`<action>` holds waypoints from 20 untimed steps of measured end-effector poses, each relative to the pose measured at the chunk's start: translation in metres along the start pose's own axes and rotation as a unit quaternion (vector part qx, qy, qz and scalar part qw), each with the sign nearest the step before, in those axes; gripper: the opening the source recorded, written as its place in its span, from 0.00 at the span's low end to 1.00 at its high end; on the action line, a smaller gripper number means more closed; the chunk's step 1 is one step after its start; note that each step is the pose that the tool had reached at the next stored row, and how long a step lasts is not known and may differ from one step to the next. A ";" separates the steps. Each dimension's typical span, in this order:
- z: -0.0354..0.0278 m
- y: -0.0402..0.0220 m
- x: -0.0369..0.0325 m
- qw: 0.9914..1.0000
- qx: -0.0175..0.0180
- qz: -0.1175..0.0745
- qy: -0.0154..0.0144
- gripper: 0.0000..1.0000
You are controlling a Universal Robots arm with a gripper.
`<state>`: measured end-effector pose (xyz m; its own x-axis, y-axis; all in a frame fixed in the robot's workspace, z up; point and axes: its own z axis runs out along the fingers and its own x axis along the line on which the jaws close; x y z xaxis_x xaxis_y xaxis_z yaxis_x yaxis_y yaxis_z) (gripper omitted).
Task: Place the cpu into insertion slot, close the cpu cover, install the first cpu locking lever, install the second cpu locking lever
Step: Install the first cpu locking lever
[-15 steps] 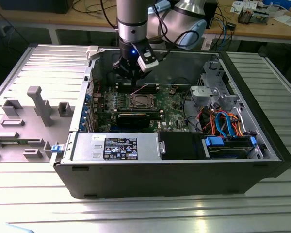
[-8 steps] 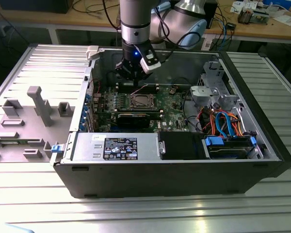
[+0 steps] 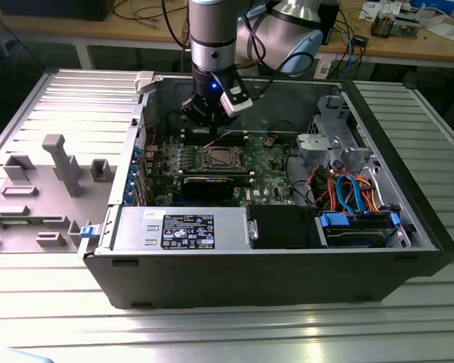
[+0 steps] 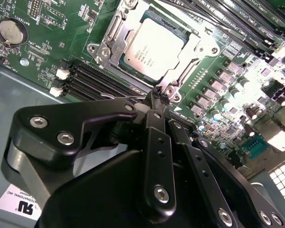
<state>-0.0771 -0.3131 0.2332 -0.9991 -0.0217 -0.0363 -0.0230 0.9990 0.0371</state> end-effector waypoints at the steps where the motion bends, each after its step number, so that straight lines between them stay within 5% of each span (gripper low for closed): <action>1: 0.0002 0.0000 0.0000 1.000 0.000 0.000 0.000 0.11; 12: 0.0004 0.0000 0.0000 1.000 -0.001 0.000 0.000 0.11; 15: 0.0008 0.0000 -0.0001 1.000 -0.007 0.000 0.000 0.11; 20: 0.0026 0.0003 -0.0020 1.000 -0.010 0.000 0.000 0.11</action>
<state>-0.0751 -0.3127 0.2307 -0.9991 -0.0209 -0.0367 -0.0229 0.9981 0.0566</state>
